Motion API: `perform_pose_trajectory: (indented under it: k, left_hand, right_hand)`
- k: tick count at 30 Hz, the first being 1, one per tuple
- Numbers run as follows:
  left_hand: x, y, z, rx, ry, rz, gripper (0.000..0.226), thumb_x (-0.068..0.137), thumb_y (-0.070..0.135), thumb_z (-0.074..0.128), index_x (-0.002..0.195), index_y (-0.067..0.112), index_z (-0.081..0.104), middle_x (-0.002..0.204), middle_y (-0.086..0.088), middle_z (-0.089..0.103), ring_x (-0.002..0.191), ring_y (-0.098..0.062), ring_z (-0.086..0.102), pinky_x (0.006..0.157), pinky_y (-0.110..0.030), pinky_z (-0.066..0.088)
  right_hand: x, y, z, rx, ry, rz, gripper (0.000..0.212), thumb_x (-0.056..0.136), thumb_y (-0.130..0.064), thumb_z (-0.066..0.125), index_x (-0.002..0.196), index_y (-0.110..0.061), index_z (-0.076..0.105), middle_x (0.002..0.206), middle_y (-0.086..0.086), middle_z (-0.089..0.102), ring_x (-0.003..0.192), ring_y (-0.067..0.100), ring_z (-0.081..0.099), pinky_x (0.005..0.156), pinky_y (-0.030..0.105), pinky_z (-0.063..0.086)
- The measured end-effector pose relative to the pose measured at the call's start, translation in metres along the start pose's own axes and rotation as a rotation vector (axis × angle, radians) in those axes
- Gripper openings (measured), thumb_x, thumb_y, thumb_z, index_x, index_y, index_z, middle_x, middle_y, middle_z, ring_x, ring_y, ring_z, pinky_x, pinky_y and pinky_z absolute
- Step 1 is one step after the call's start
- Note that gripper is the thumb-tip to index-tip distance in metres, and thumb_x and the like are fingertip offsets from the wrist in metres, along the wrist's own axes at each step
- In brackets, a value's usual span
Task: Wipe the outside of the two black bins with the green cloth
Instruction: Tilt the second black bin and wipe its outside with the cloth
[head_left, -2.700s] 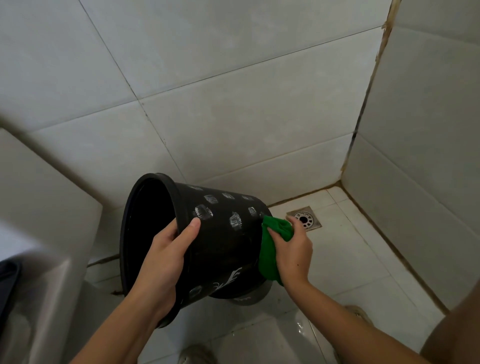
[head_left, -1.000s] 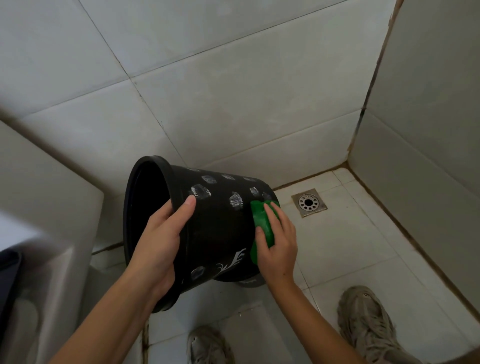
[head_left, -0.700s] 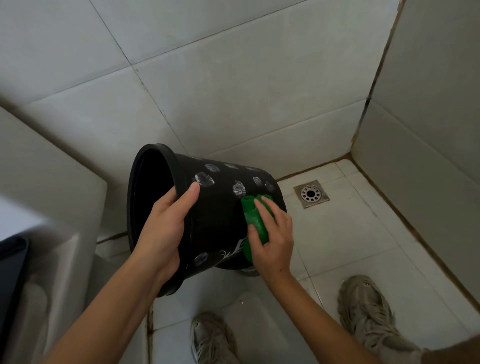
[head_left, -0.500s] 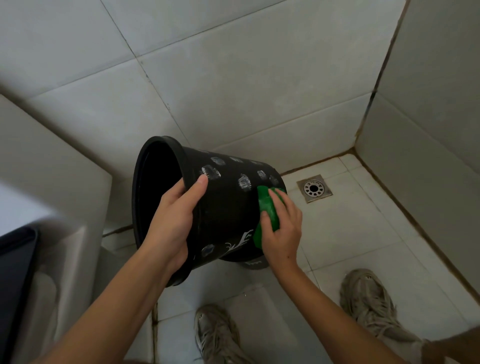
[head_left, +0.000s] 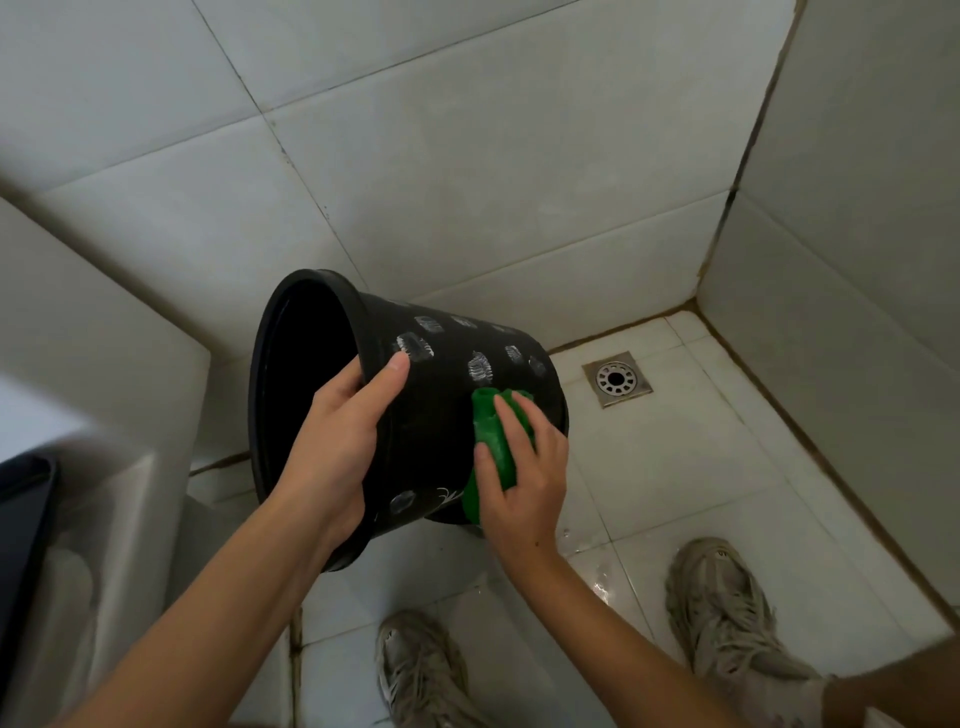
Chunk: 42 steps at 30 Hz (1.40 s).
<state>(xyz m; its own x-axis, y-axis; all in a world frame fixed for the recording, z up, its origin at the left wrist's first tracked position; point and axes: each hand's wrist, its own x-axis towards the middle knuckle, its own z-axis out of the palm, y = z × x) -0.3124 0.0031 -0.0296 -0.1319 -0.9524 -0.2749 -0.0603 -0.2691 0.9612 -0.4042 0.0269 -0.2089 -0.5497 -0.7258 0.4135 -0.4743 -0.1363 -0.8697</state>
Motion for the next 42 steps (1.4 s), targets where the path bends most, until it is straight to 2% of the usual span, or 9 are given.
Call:
perform_pose_trajectory:
  k: [9,15,20,23,26,29,33,37,42]
  left_hand:
    - [0.001,-0.002,-0.002,0.059,-0.006,0.062,0.027,0.095,0.02,0.056,0.12,0.026,0.063,0.104,0.005,0.075,0.093,-0.012,0.072,0.066,-0.022,0.059]
    - [0.006,-0.005,-0.001,0.309,0.029,0.27,0.069,0.097,0.011,0.055,0.15,0.041,0.024,0.133,0.016,0.056,0.115,-0.002,0.059,0.091,-0.023,0.054]
    - [0.01,0.004,0.004,0.386,0.153,0.232,0.075,0.09,-0.006,0.051,0.151,0.029,0.024,0.111,0.02,0.053,0.099,-0.001,0.054,0.076,-0.019,0.049]
    - [0.021,0.012,0.003,0.379,0.229,0.184,0.067,0.089,-0.002,0.054,0.146,0.024,0.03,0.104,0.014,0.054,0.094,-0.006,0.056,0.073,-0.026,0.049]
    - [0.03,0.02,0.007,0.414,0.272,0.147,0.036,0.095,0.022,0.056,0.131,0.019,0.048,0.113,0.003,0.061,0.104,-0.019,0.061,0.09,-0.039,0.053]
    - [0.034,0.021,0.01,0.367,0.253,0.108,0.012,0.098,0.025,0.053,0.11,0.026,0.054,0.112,0.001,0.064,0.106,-0.023,0.062,0.095,-0.046,0.052]
    - [0.031,0.017,0.013,0.202,0.222,0.056,0.016,0.098,0.024,0.054,0.113,0.026,0.059,0.108,0.001,0.069,0.1,-0.022,0.067,0.09,-0.046,0.055]
    - [0.028,0.013,0.012,0.105,0.22,0.067,0.01,0.098,0.023,0.054,0.097,0.024,0.064,0.095,-0.002,0.074,0.085,-0.019,0.073,0.075,-0.037,0.057]
    - [0.022,0.012,0.012,0.09,0.199,0.073,0.013,0.099,0.021,0.053,0.103,0.023,0.065,0.096,-0.002,0.075,0.088,-0.02,0.073,0.073,-0.036,0.058]
  right_hand:
    - [0.015,0.013,-0.001,0.056,0.07,0.266,0.045,0.091,-0.042,0.047,0.136,-0.034,0.045,0.135,-0.007,0.048,0.118,0.0,0.038,0.084,0.009,0.032]
    - [0.02,0.014,-0.006,0.074,0.053,0.252,0.044,0.09,-0.048,0.041,0.133,-0.038,0.043,0.133,-0.011,0.048,0.117,0.001,0.039,0.084,0.009,0.032]
    - [0.022,0.013,-0.003,0.056,0.054,0.238,0.042,0.091,-0.048,0.041,0.132,-0.041,0.042,0.135,-0.007,0.051,0.116,0.004,0.042,0.078,0.01,0.033]
    - [0.021,0.013,-0.001,0.03,0.073,0.208,0.043,0.092,-0.045,0.044,0.133,-0.035,0.048,0.134,-0.005,0.052,0.116,0.004,0.042,0.08,0.01,0.033]
    - [0.019,0.015,0.0,0.013,0.072,0.185,0.044,0.093,-0.043,0.045,0.134,-0.029,0.05,0.134,-0.003,0.053,0.117,0.005,0.041,0.086,0.013,0.034]
    - [0.018,0.017,0.0,0.015,0.08,0.178,0.044,0.093,-0.041,0.046,0.135,-0.029,0.05,0.134,-0.003,0.053,0.118,0.005,0.041,0.086,0.016,0.035]
    - [0.011,-0.005,-0.002,0.013,0.091,-0.022,0.039,0.094,-0.034,0.05,0.132,-0.026,0.049,0.132,-0.001,0.051,0.116,0.016,0.045,0.094,0.018,0.038]
    - [0.0,-0.05,-0.001,0.05,0.001,-0.335,0.033,0.099,-0.034,0.045,0.129,-0.024,0.053,0.132,0.0,0.051,0.11,0.021,0.048,0.092,0.024,0.042]
    - [0.005,-0.043,-0.006,0.024,0.023,-0.386,0.03,0.097,-0.029,0.048,0.125,-0.024,0.056,0.129,-0.002,0.053,0.105,0.023,0.051,0.086,0.029,0.046]
